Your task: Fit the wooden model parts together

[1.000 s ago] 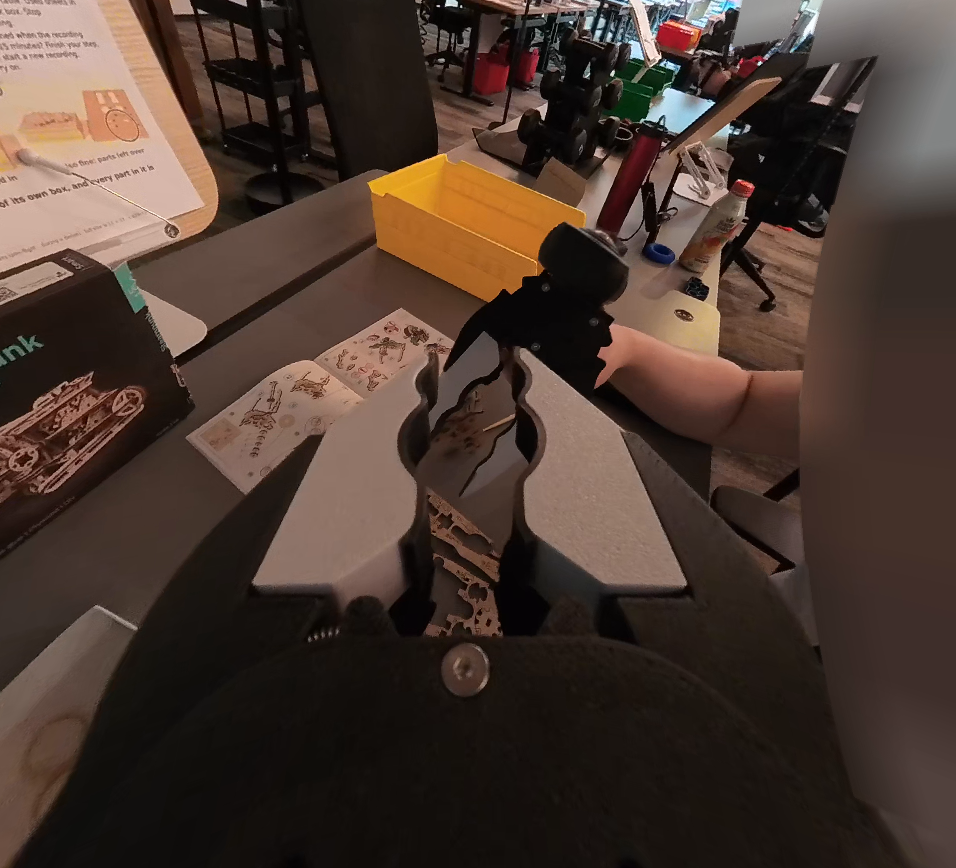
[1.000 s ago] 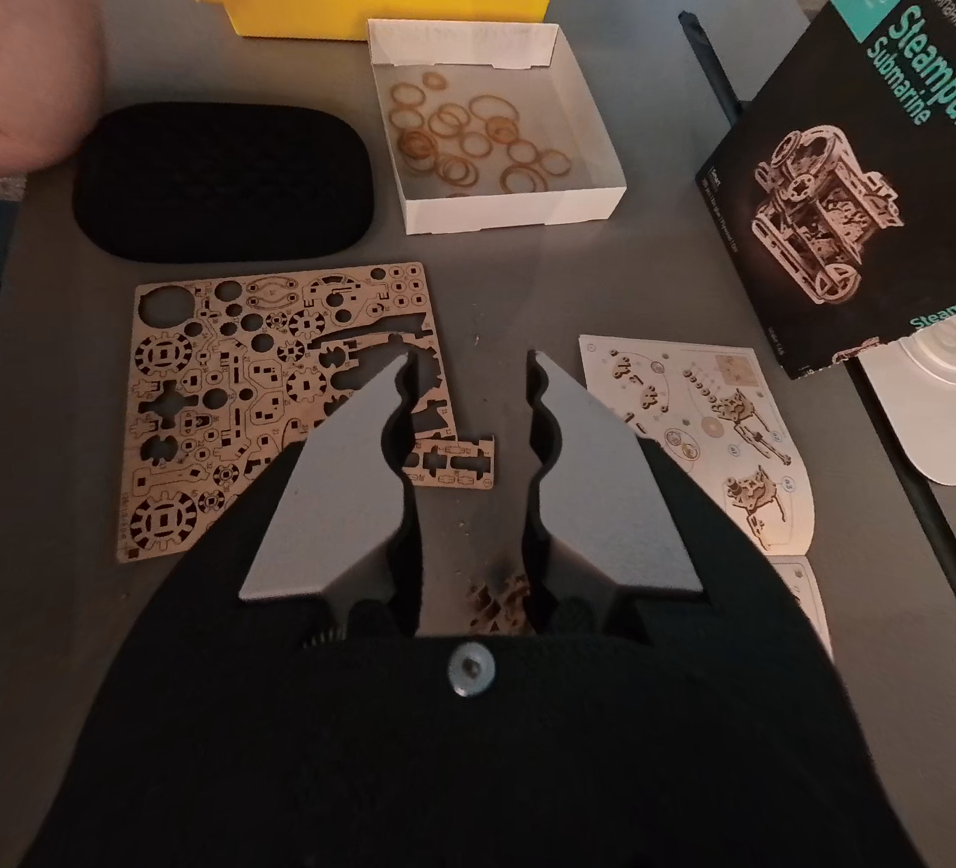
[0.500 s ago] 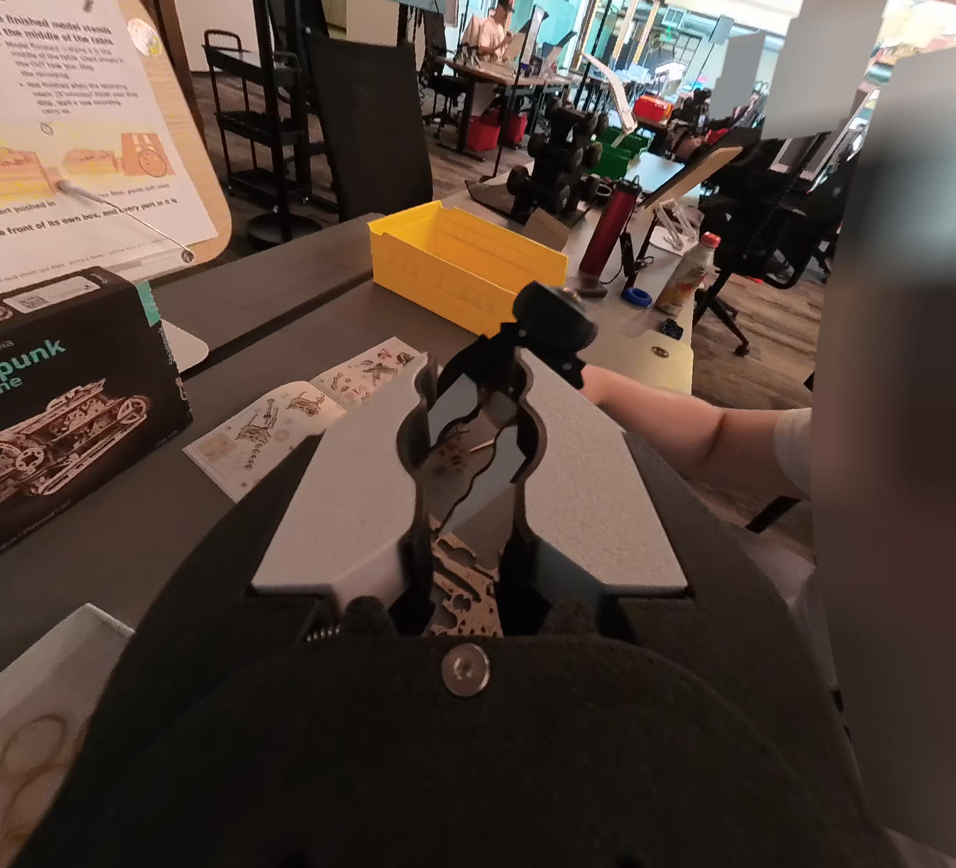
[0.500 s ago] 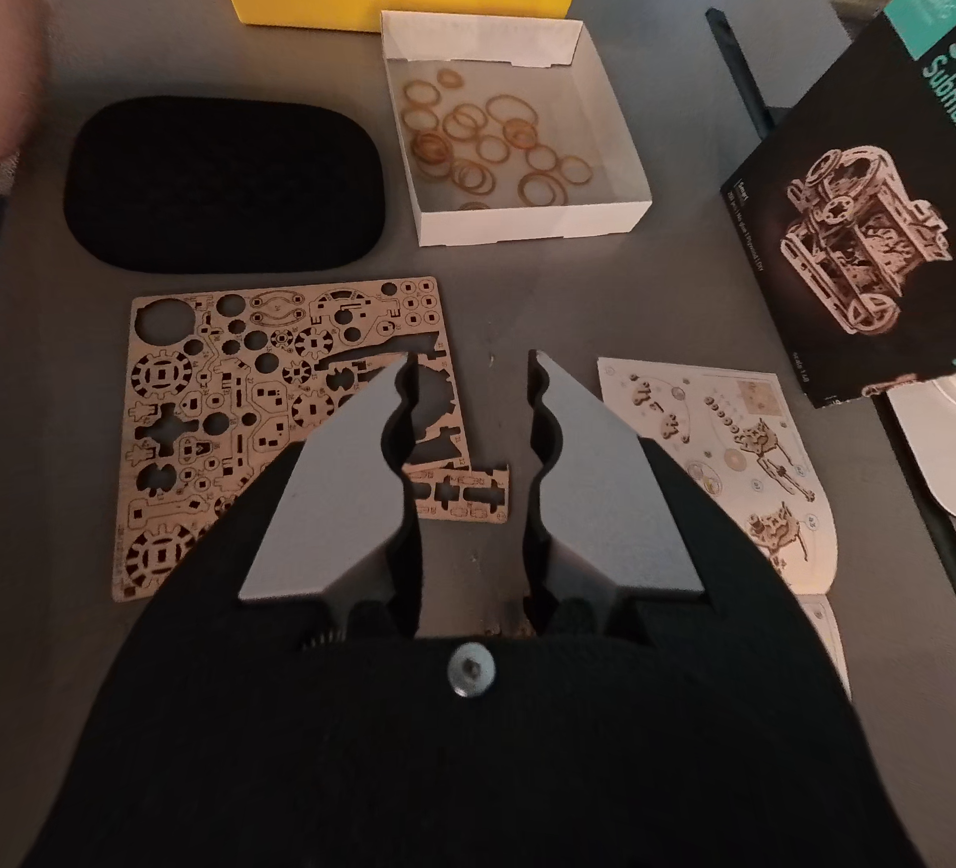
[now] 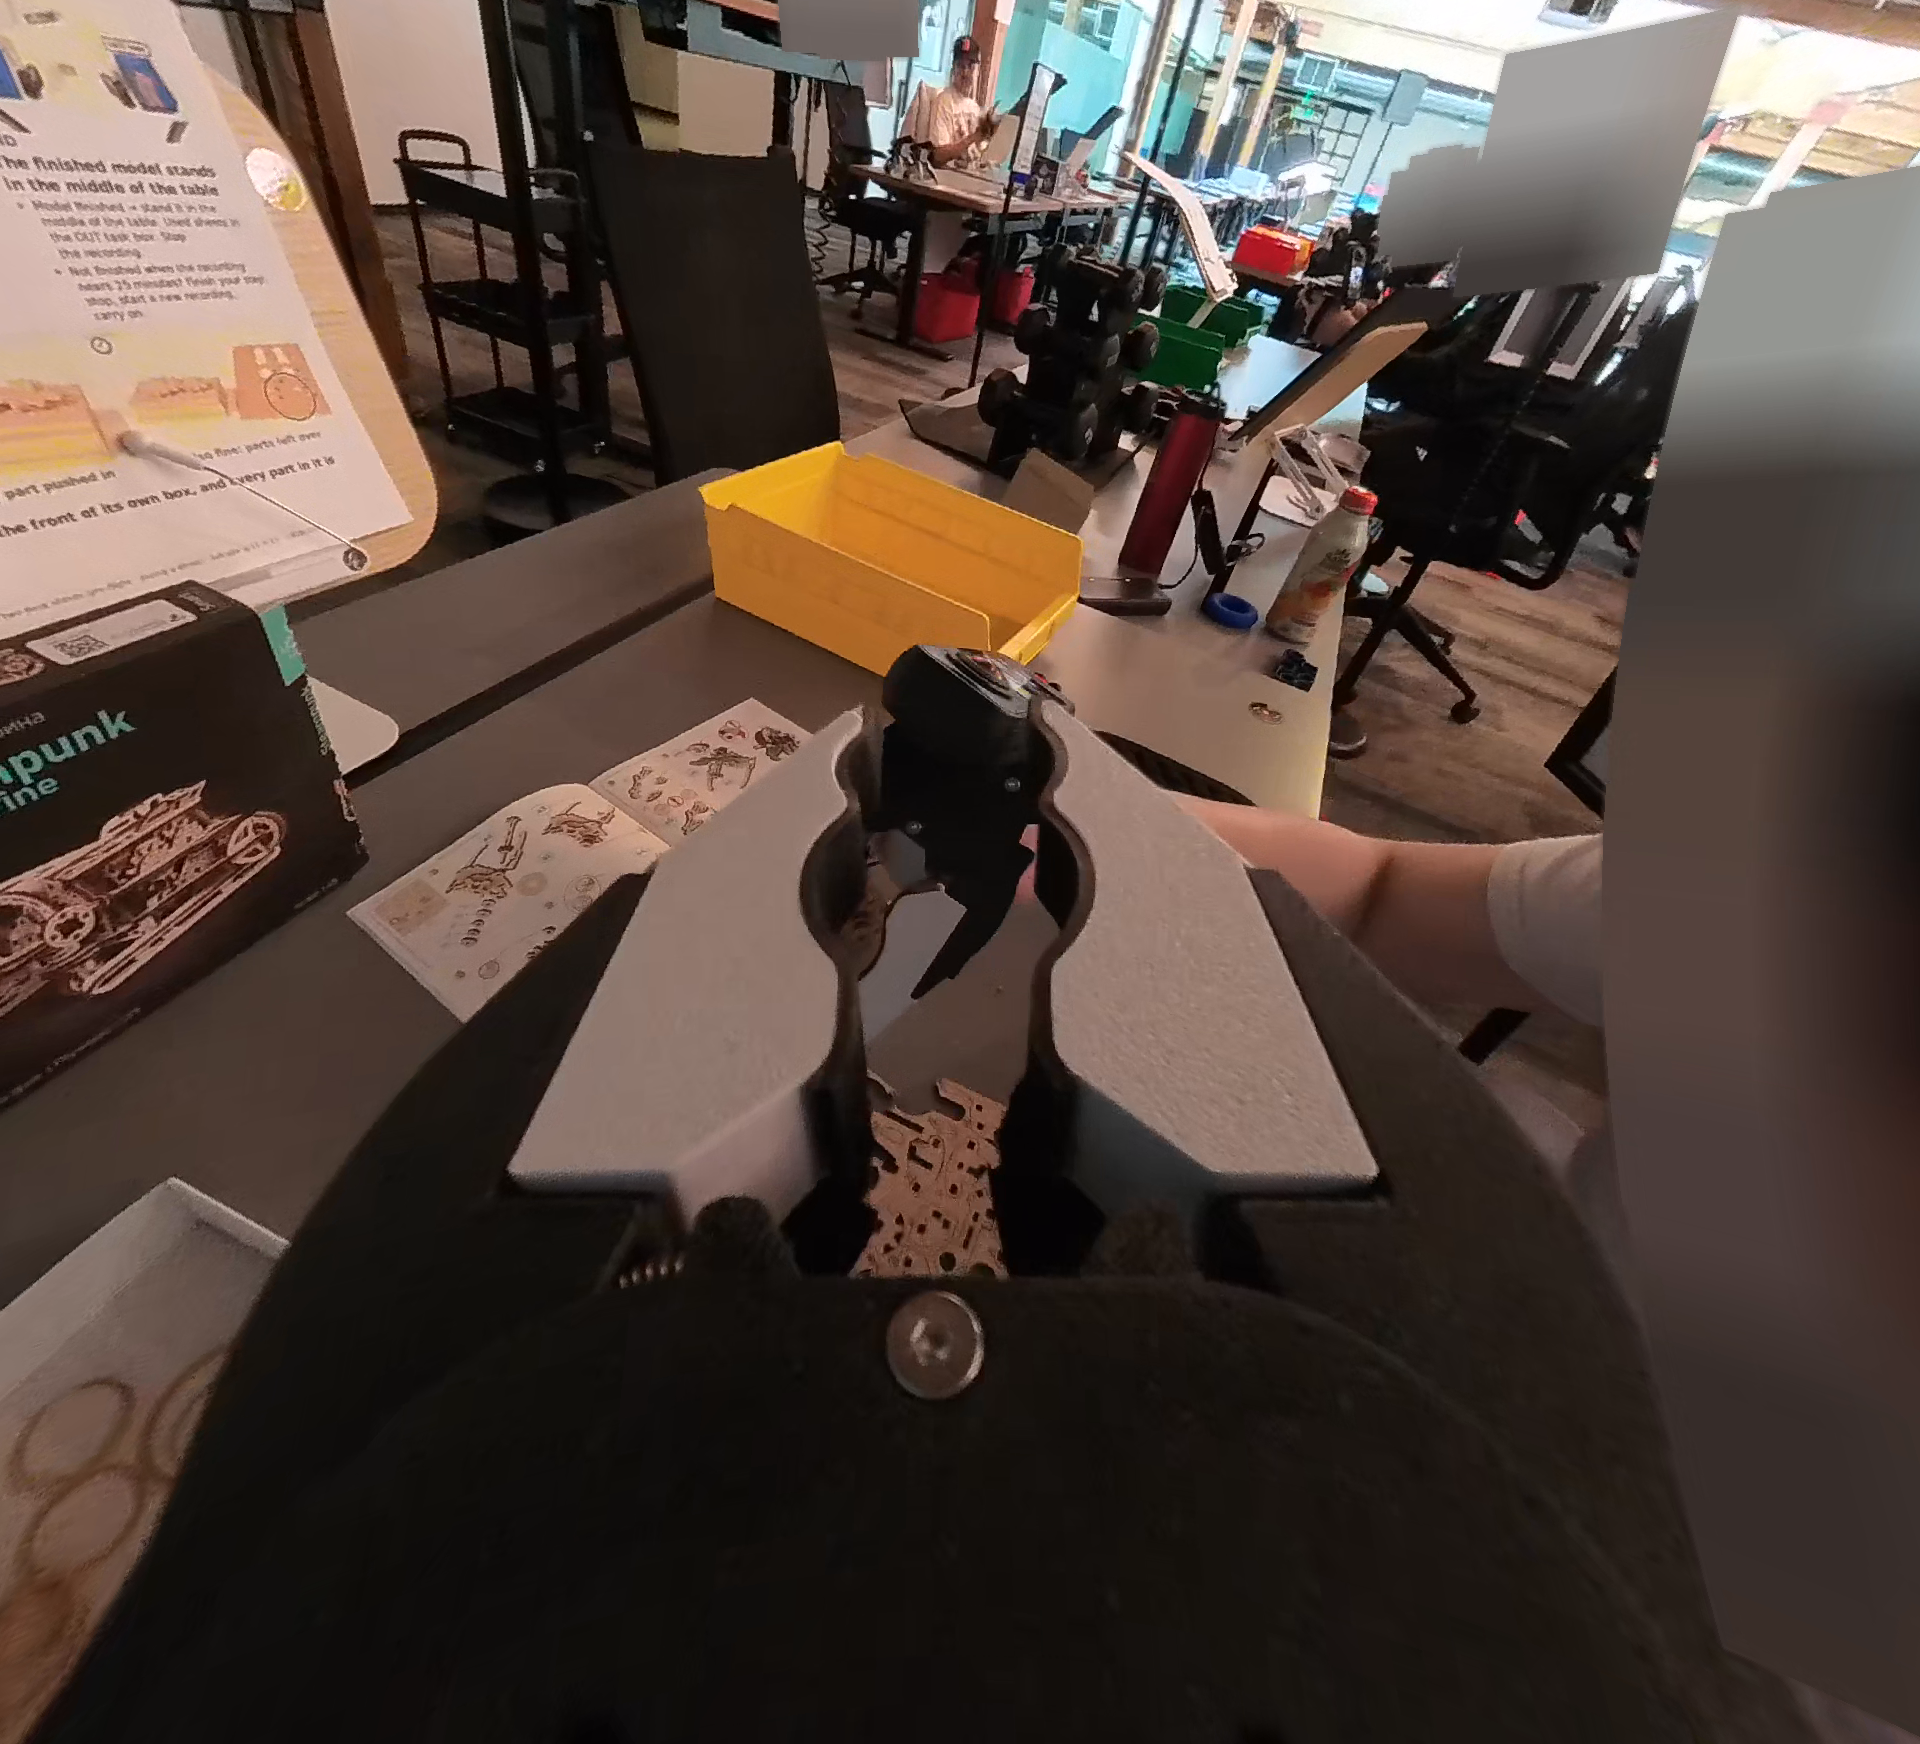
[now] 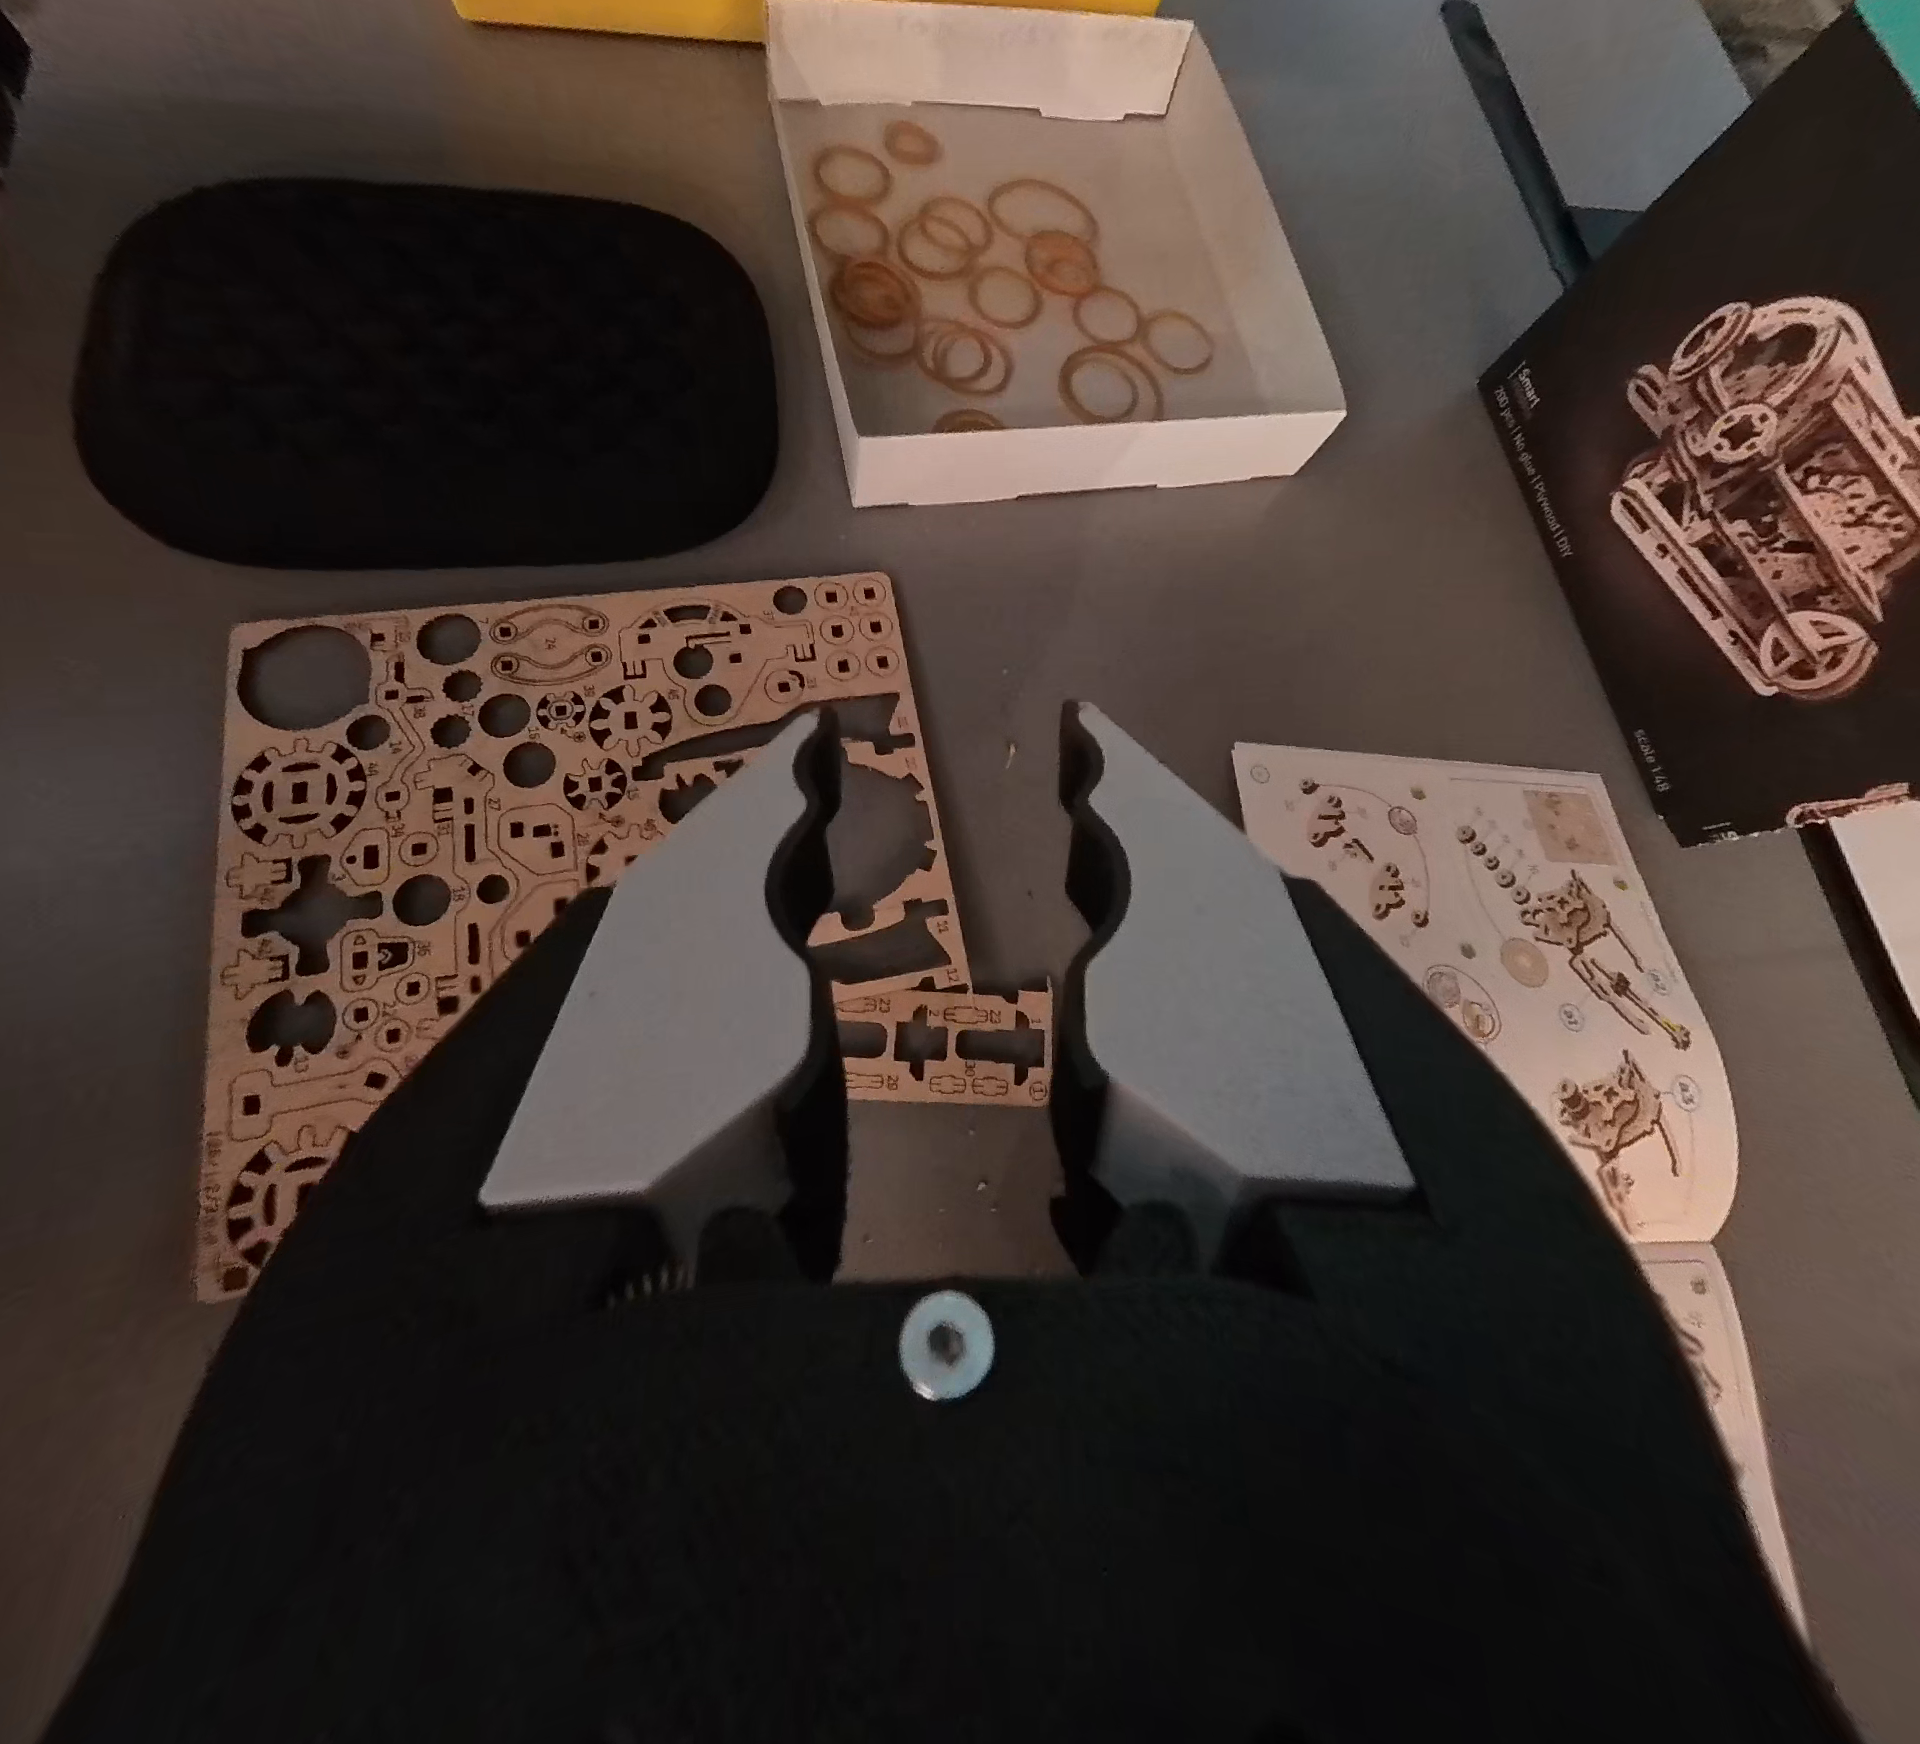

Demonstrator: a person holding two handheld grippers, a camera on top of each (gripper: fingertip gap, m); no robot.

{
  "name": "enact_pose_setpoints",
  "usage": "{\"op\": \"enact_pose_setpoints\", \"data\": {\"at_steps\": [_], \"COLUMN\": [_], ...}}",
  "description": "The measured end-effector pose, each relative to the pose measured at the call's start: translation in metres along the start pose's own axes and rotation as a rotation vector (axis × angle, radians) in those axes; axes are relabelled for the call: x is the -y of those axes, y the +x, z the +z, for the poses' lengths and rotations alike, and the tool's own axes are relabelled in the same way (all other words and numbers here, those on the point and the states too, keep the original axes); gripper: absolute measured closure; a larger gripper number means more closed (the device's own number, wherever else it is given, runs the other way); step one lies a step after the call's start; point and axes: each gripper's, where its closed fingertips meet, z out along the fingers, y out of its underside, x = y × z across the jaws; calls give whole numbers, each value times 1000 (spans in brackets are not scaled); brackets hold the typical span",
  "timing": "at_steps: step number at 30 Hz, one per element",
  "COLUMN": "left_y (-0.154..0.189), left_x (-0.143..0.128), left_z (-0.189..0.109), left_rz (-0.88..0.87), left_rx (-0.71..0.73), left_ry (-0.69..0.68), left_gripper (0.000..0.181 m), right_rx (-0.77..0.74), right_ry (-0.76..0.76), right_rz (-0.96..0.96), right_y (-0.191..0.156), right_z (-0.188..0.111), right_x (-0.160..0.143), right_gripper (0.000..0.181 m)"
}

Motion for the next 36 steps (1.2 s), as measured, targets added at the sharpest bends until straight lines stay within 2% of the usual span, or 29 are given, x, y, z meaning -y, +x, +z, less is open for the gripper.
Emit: {"op": "enact_pose_setpoints", "data": {"at_steps": [1, 7, 12, 16, 21, 27, 30, 34, 35, 36], "left_y": [2, 7, -8, -24, -37, -43, -47, -47, -48, -47], "left_x": [0, 0, -14, -41, -99, -145, -158, -167, -169, -171], "left_z": [0, 2, 5, -1, -25, -37, -38, -36, -36, -35], "left_rz": [5, 20, 7, -49, -67, -175, -201, -245, -251, -254], "left_rx": [1, 5, 4, 10, 97, 105, 105, 64, 54, 43], "left_ry": [-6, -9, -17, -5, -69, -75, -64, -39, -34, -30], "left_gripper": [155, 155, 155, 153, 153, 153, 153, 153, 153, 153], "right_rx": [2, 18, 37, 135, 108, 87, 122, 123, 138, 167], "right_ry": [5, -6, -65, -35, -120, -165, -211, -251, -249, -239], "right_rz": [-3, -18, -69, -29, -53, -36, 6, 19, 29, 42], "right_y": [-1, -2, -6, -24, -17, -7, -8, -10, -12, -17], "right_z": [-1, 7, 22, 31, 46, 67, 77, 80, 79, 79], "right_x": [2, 0, -12, -8, -25, -28, -38, -47, -48, -47], "right_gripper": [140, 140, 140, 142, 142, 148, 156, 157, 160, 171]}}
